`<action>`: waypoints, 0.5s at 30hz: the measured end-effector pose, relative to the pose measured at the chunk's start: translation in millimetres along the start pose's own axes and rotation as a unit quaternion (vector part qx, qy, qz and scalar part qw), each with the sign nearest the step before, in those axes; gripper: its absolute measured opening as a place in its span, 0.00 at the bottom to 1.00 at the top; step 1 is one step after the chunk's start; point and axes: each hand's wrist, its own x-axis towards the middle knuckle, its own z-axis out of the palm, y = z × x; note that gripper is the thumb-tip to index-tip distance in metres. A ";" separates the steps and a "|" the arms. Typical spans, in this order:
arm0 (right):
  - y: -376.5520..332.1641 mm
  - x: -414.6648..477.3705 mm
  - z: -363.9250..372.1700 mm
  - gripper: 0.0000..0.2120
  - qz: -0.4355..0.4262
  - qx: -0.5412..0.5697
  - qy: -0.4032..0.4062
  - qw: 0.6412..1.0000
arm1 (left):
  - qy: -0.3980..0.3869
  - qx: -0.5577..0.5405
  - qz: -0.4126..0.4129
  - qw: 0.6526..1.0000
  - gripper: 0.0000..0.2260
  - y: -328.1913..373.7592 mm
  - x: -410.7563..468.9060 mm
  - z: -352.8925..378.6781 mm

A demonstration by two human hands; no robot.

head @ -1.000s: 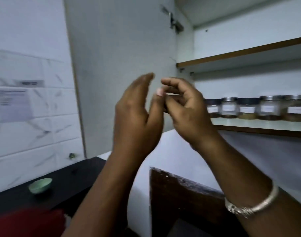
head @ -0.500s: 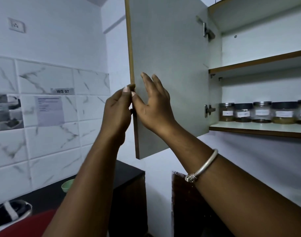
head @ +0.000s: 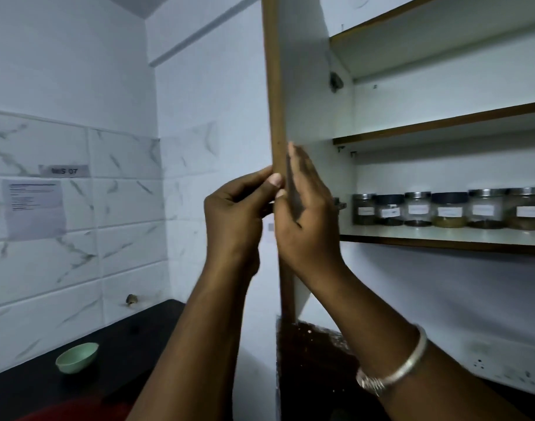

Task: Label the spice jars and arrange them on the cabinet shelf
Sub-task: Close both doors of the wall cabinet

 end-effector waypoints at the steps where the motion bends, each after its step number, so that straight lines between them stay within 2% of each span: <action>1: 8.0 -1.6 -22.8 0.28 0.004 0.019 0.025 0.999 | -0.027 -0.023 0.003 0.999 0.09 -8.0 -7.9 23.4; 3: 22.8 -1.1 -67.3 0.27 0.021 0.068 0.045 0.996 | -0.062 -0.035 0.029 0.997 0.11 -23.8 -19.4 67.2; 7: 58.6 10.0 -166.5 0.27 0.059 0.142 0.027 0.988 | -0.130 -0.017 0.098 0.987 0.18 -61.9 -33.5 163.9; 11: 104.8 23.6 -246.8 0.22 0.113 0.119 0.084 0.983 | -0.157 0.064 0.181 0.969 0.28 -115.4 -39.1 258.9; 15: 148.6 38.7 -298.5 0.19 0.215 0.129 0.134 0.959 | -0.122 0.201 0.226 0.945 0.30 -164.0 -41.9 329.0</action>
